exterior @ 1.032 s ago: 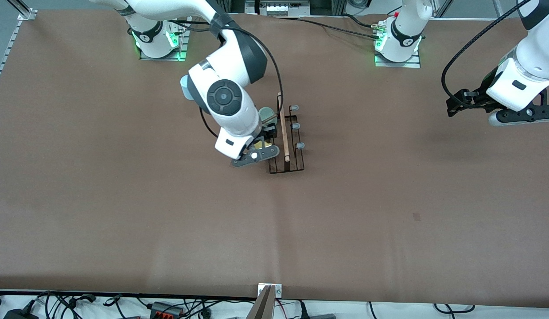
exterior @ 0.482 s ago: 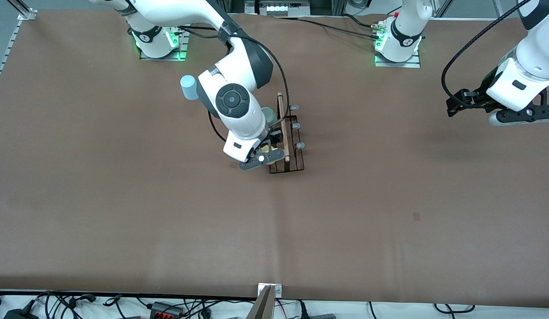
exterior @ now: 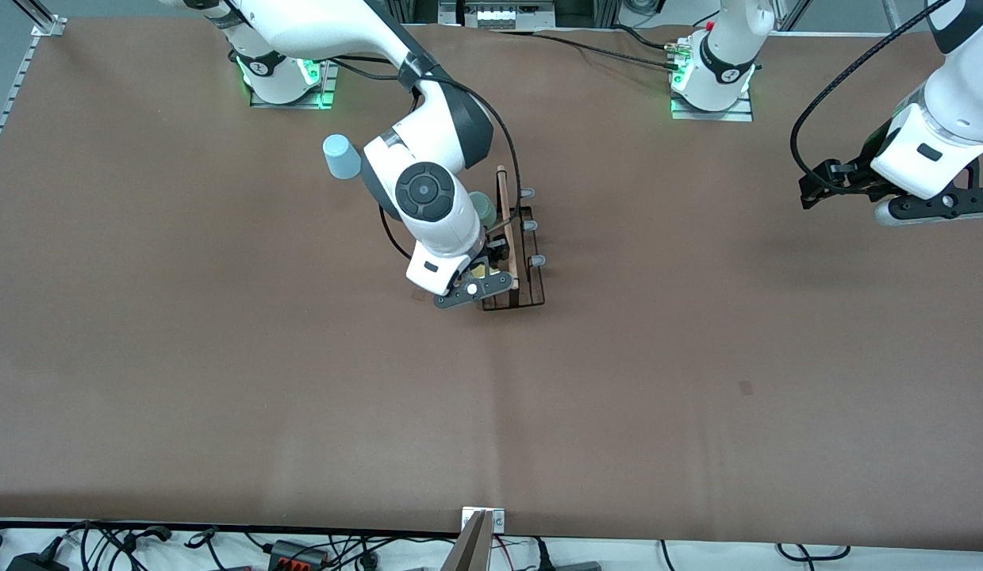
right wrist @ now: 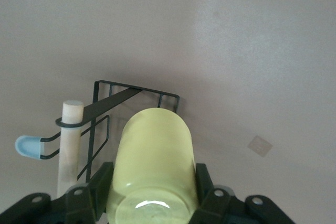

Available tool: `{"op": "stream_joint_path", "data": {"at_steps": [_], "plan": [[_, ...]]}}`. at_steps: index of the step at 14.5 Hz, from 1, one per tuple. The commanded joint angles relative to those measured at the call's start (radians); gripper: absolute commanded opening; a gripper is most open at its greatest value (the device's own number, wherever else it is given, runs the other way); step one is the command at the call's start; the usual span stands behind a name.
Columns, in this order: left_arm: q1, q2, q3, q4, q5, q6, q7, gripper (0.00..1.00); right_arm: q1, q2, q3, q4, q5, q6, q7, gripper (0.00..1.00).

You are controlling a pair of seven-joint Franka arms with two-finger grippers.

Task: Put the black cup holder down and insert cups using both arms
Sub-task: 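Carry the yellow cup to the rack and lower it onto a peg, then open the right gripper and withdraw it from the yellow cup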

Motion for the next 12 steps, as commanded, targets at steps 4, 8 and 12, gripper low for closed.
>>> {"op": "stream_joint_path", "data": {"at_steps": [4,8,12], "plan": [[-0.002,-0.004,-0.003,0.010,-0.014,-0.008,0.012,1.00,0.015,0.036,-0.009,0.023,-0.014,0.005,0.006,0.19],[-0.002,-0.004,-0.003,0.010,-0.014,-0.008,0.012,1.00,0.023,0.047,-0.009,0.023,-0.014,0.005,0.011,0.22],[-0.002,-0.004,-0.003,0.010,-0.014,-0.008,0.014,1.00,0.029,0.044,-0.009,0.024,-0.013,0.002,0.020,1.00]]}}
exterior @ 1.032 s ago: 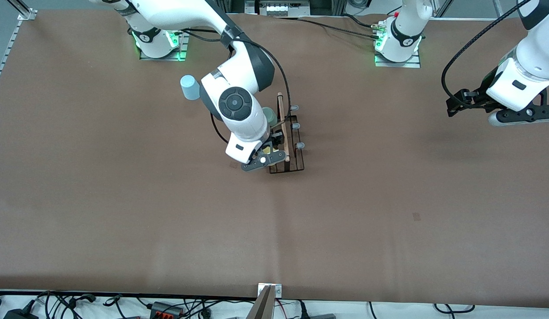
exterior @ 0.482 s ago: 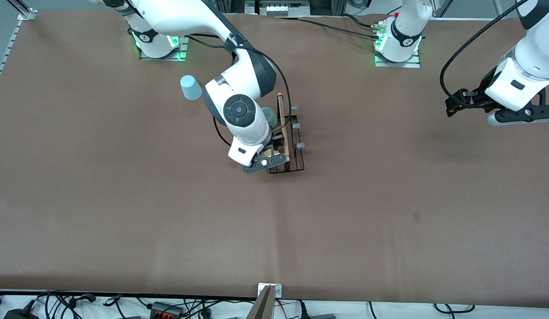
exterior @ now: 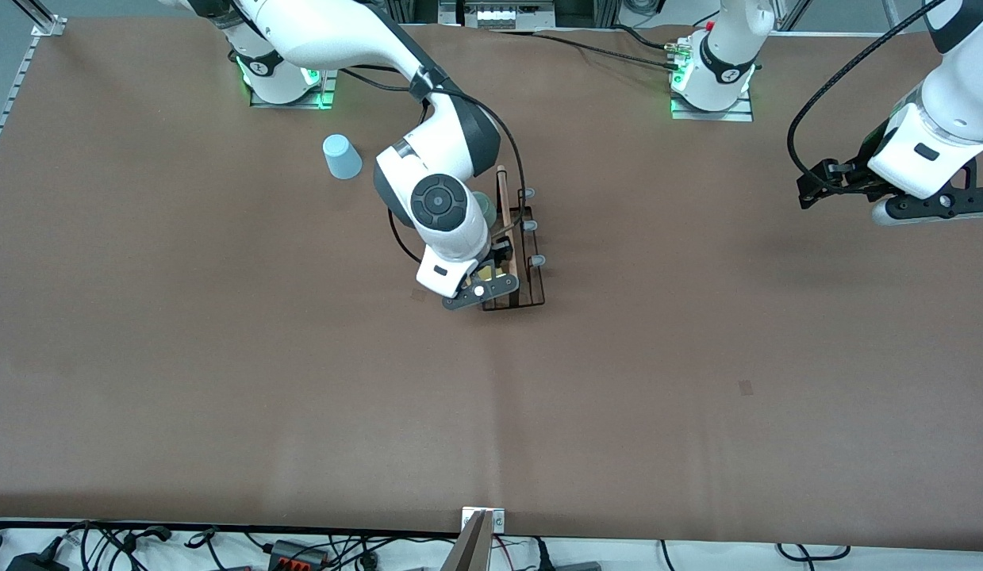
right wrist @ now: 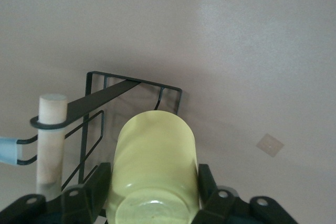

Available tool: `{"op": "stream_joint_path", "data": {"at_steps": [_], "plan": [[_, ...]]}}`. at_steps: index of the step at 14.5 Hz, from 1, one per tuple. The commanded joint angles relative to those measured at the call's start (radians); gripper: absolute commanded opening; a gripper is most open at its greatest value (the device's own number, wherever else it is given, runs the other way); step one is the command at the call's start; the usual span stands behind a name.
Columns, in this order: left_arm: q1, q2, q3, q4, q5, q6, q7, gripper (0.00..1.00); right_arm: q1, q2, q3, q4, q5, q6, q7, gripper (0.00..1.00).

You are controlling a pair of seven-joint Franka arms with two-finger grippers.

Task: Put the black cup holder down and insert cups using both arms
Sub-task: 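Open the right gripper and withdraw it from the yellow cup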

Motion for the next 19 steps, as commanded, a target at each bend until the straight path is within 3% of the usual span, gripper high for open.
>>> {"op": "stream_joint_path", "data": {"at_steps": [1,7,12,19], "plan": [[0.000,-0.004,0.000,0.011,-0.014,-0.008,0.014,1.00,0.013,0.004,-0.012,0.025,-0.012,-0.007,0.020,1.00],[0.000,-0.004,0.000,0.011,-0.014,-0.008,0.015,1.00,0.000,-0.066,-0.064,0.036,-0.012,-0.077,0.018,1.00],[0.000,-0.004,0.000,0.011,-0.014,-0.008,0.015,1.00,-0.024,-0.082,-0.147,0.217,-0.006,-0.302,0.015,1.00],[0.000,-0.004,0.001,0.011,-0.014,-0.008,0.015,1.00,-0.144,-0.181,-0.175,0.225,-0.014,-0.373,0.014,1.00]]}}
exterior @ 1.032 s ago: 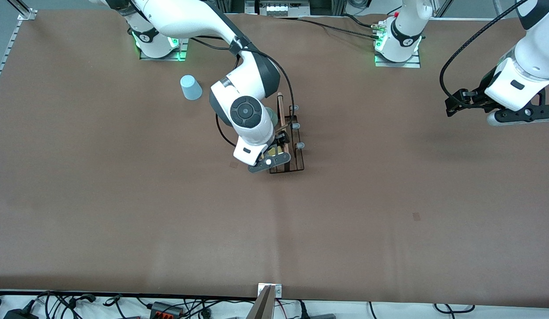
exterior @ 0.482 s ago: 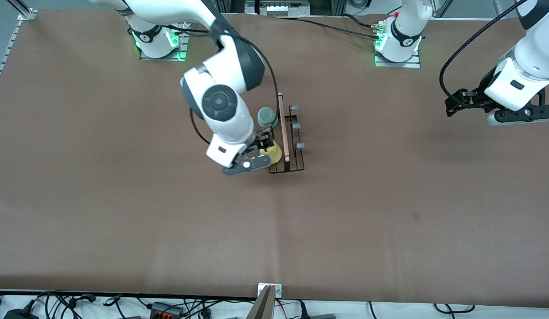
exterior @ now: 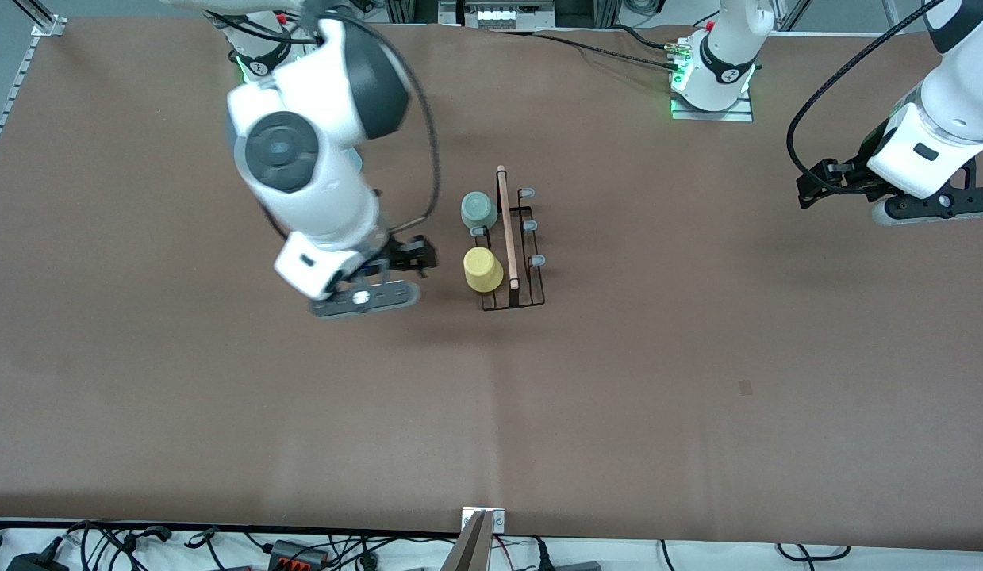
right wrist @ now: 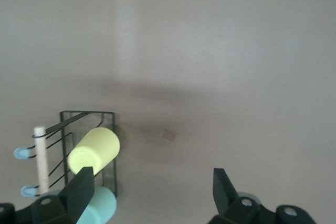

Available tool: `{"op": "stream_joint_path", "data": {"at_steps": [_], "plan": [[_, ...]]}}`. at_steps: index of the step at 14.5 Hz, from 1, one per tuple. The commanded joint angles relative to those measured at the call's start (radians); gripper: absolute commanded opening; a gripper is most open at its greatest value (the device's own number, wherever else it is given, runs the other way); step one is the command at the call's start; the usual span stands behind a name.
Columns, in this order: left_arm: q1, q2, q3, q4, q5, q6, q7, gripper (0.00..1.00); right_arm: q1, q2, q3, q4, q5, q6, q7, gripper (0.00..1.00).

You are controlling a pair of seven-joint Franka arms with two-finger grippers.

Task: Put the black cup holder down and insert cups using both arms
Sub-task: 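Open the right gripper and withdraw it from the yellow cup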

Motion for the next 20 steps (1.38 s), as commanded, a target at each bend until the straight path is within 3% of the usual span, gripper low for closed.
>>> {"op": "stream_joint_path", "data": {"at_steps": [1,4,14,16,18,20], "plan": [[0.001,-0.004,0.001,0.010,-0.014,-0.008,0.015,1.00,-0.033,-0.045,-0.028,0.003,-0.012,-0.029,0.012,1.00],[0.001,-0.004,0.000,0.010,-0.014,-0.008,0.015,1.00,-0.080,-0.050,-0.069,0.000,-0.006,-0.075,0.000,1.00],[0.001,-0.004,0.000,0.010,-0.014,-0.008,0.015,1.00,-0.324,-0.050,-0.068,-0.012,-0.014,-0.076,-0.046,1.00],[0.001,-0.004,0.000,0.010,-0.014,-0.008,0.014,1.00,-0.384,-0.089,-0.066,-0.097,0.002,-0.054,-0.138,1.00],[0.001,-0.004,0.000,0.010,-0.014,-0.008,0.014,1.00,-0.460,-0.141,-0.036,-0.176,0.000,0.040,-0.181,1.00],[0.001,-0.004,0.000,0.010,-0.014,-0.008,0.014,1.00,-0.557,-0.187,0.044,-0.211,-0.023,0.059,-0.178,1.00]]}}
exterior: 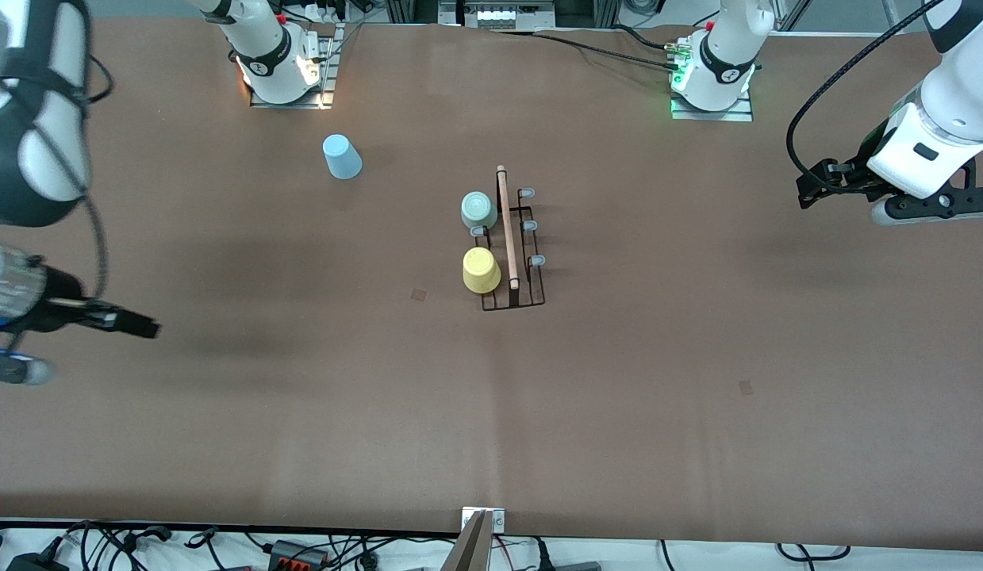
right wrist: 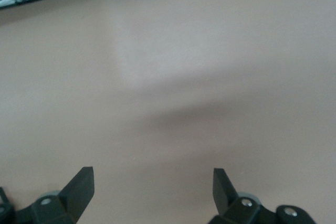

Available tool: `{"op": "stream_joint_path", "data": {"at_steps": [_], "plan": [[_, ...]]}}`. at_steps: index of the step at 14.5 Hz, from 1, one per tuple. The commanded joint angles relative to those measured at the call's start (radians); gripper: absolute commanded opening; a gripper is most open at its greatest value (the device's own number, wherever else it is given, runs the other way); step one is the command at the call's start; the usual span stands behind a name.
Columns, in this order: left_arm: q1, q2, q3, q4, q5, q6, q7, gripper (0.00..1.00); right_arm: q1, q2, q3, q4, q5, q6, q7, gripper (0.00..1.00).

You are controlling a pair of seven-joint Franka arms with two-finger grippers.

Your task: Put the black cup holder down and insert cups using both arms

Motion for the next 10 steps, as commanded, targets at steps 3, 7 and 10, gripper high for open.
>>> {"op": "stream_joint_path", "data": {"at_steps": [3,7,10], "plan": [[0.001,-0.004,0.000,0.010,-0.014,-0.008,0.014,1.00,-0.197,-0.160,0.220,-0.118,-0.143,0.036,-0.023,1.00],[0.001,-0.004,0.000,0.010,-0.014,-0.008,0.014,1.00,-0.233,-0.234,0.243,-0.146,-0.154,-0.038,-0.129,1.00],[0.001,-0.004,0.000,0.010,-0.014,-0.008,0.014,1.00,-0.232,-0.263,0.243,-0.175,-0.161,-0.094,-0.141,1.00]]}}
